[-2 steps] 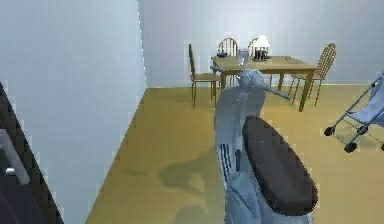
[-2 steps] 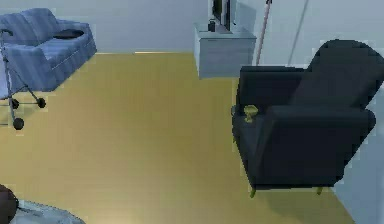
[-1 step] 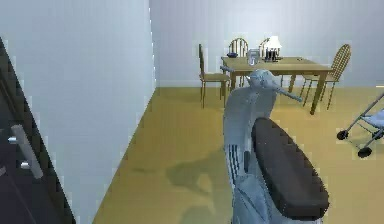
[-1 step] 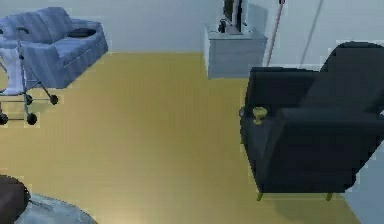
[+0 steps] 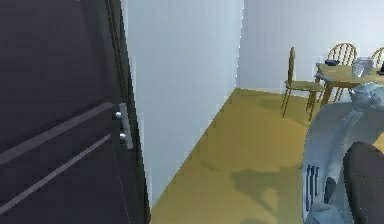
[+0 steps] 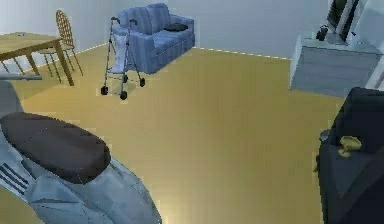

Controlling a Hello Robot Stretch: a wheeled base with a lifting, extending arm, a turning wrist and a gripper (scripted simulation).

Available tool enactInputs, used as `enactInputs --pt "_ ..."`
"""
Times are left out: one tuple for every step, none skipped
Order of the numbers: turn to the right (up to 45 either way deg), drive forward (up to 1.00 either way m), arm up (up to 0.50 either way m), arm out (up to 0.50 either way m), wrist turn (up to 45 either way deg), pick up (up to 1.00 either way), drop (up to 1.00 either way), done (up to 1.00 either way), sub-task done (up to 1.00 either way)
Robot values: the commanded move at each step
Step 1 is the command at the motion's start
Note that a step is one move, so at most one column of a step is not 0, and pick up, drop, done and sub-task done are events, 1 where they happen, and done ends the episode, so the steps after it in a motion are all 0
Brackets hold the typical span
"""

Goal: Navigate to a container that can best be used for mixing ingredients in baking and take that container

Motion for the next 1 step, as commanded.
enactInputs --pt "-3.0 0.0 0.0 0.0 0.0 0.0 0.0 0.0 0.0"
